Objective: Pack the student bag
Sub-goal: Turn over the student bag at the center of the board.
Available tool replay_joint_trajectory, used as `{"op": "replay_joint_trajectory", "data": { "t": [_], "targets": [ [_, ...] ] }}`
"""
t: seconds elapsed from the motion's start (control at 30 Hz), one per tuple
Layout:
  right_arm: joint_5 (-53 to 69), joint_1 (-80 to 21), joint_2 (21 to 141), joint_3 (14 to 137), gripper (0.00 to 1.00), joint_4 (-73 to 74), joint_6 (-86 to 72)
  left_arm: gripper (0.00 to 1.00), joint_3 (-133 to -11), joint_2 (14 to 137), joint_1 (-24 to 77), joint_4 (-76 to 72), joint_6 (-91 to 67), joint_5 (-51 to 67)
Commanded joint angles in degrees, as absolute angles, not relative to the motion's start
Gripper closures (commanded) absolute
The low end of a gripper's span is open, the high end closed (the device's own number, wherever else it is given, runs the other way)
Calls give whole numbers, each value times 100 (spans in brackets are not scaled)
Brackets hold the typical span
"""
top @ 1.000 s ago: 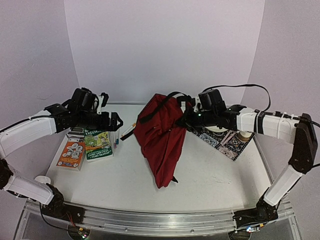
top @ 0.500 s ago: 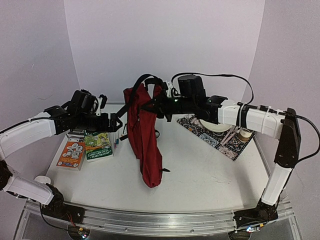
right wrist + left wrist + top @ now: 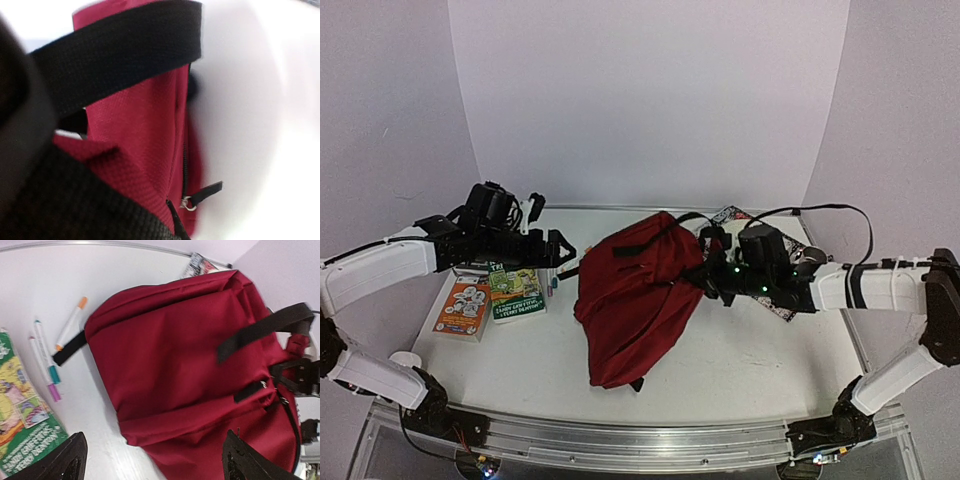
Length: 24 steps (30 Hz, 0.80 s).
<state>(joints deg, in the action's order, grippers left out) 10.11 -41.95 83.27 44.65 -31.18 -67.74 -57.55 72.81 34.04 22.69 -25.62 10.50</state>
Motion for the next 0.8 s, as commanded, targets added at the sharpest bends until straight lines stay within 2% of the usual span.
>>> {"op": "replay_joint_trajectory", "data": {
  "t": [0.0,0.17,0.37,0.57,0.77],
  "targets": [
    [224,-4152,7616,3950,86,-2639,-6481,6,-5577,7600,3527,1652,-2688,1741],
    [32,-4131,7512,3863,74,-1698,-5837,6,-5585,7971,3740,1425,-2795,1819],
    [261,-4122,7555,3873,52,-881,-5233,7,-5672,8236,4033,1381,-2848,1660],
    [-789,-4122,7356,4384,37,495,-4291,8,-5918,8658,4550,1381,-2845,1336],
    [-1038,-4131,7479,4852,22,1129,-3657,10,-6116,8838,4755,1384,-2786,1088]
  ]
}}
